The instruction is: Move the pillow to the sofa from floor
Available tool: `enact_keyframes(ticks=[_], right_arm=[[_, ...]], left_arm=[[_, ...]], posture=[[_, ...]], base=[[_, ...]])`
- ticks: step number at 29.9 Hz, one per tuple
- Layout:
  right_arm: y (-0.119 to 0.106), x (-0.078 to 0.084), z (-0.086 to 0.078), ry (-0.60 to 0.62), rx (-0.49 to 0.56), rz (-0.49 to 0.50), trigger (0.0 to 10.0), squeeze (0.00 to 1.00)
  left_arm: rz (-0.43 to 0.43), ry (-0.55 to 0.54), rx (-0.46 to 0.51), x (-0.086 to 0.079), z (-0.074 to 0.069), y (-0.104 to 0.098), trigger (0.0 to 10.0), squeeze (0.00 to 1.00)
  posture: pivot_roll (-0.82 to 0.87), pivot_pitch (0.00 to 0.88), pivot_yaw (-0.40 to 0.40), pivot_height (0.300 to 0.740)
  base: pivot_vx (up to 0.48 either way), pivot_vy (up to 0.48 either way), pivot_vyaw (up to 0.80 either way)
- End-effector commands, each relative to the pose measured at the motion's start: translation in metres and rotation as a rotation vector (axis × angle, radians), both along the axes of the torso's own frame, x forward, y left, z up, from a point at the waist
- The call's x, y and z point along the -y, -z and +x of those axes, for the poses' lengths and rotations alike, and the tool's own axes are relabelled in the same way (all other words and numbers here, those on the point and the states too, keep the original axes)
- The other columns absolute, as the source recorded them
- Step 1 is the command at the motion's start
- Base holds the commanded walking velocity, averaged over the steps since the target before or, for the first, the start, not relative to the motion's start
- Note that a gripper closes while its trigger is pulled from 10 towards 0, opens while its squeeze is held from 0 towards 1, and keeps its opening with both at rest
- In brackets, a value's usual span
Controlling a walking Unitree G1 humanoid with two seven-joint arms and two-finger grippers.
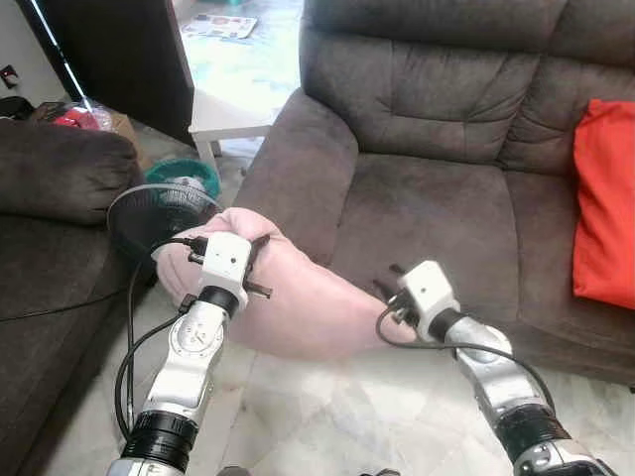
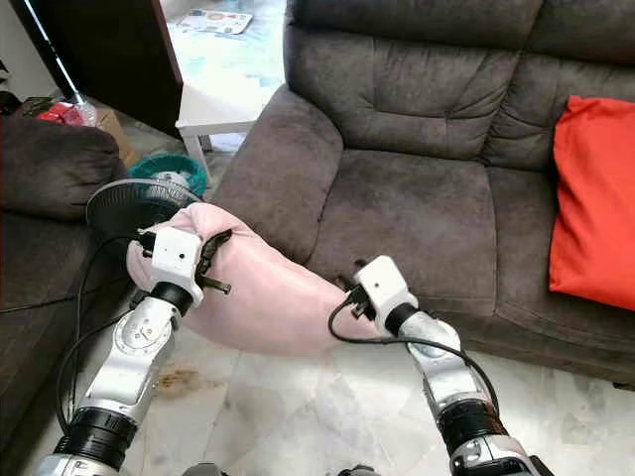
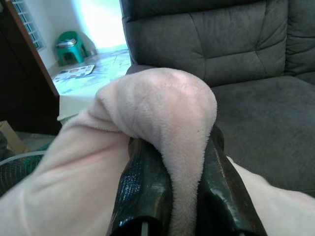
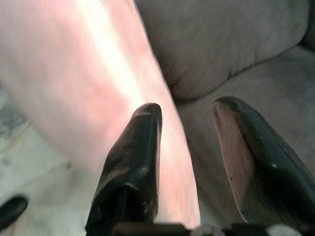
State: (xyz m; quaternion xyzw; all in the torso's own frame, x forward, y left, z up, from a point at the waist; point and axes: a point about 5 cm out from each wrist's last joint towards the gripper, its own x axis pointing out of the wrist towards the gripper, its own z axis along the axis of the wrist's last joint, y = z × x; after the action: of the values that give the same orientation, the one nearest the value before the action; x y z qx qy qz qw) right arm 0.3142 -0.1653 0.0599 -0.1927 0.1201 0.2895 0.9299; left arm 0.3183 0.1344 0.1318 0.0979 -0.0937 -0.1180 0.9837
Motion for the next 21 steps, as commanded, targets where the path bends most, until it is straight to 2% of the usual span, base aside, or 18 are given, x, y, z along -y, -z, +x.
enact_keyframes(ticks=[1, 7, 12, 17, 18, 19, 20, 21], right_arm=[[0.006, 0.007, -0.003, -0.014, -0.039, -0.063, 10.0, 0.0], [0.015, 0.009, -0.01, -0.053, -0.096, -0.117, 10.0, 0.0], [0.029, 0.012, -0.018, -0.08, -0.167, -0.219, 10.0, 0.0], [0.031, 0.008, -0.02, -0.085, -0.183, -0.211, 10.0, 0.0], [0.033, 0.007, -0.021, -0.09, -0.191, -0.218, 10.0, 0.18], [0.035, 0.006, -0.022, -0.101, -0.198, -0.241, 10.0, 0.96], [0.036, 0.006, -0.023, -0.113, -0.204, -0.268, 10.0, 0.96], [0.036, 0.006, -0.023, -0.116, -0.21, -0.264, 10.0, 1.0]], left_arm=[[-0.01, 0.021, 0.07, 0.003, 0.003, -0.017, 10.0, 0.0], [0.0, 0.064, 0.043, 0.006, 0.002, -0.014, 10.0, 0.0], [0.033, 0.147, -0.024, 0.007, -0.001, -0.005, 10.0, 0.0], [0.066, 0.192, -0.06, 0.009, -0.004, 0.003, 10.0, 0.0], [0.068, 0.2, -0.066, 0.009, -0.005, 0.004, 10.0, 0.0], [0.074, 0.21, -0.072, 0.01, -0.006, 0.005, 10.0, 0.0], [0.08, 0.222, -0.077, 0.011, -0.006, 0.006, 10.0, 0.0], [0.086, 0.228, -0.078, 0.012, -0.006, 0.006, 10.0, 0.0]], posture=[[0.14, 0.094, -0.008, 0.74], [0.14, 0.101, -0.003, 0.74], [0.14, 0.107, -0.002, 0.74], [0.14, 0.109, -0.001, 0.74], [0.14, 0.109, -0.001, 0.74], [0.14, 0.111, -0.002, 0.74], [0.14, 0.111, -0.002, 0.74], [0.14, 0.111, -0.002, 0.74]], base=[[0.0, 0.0, 0.0], [0.0, 0.0, 0.0], [0.0, 0.0, 0.0], [0.0, 0.0, 0.0], [0.0, 0.0, 0.0], [0.0, 0.0, 0.0], [0.0, 0.0, 0.0], [0.0, 0.0, 0.0]])
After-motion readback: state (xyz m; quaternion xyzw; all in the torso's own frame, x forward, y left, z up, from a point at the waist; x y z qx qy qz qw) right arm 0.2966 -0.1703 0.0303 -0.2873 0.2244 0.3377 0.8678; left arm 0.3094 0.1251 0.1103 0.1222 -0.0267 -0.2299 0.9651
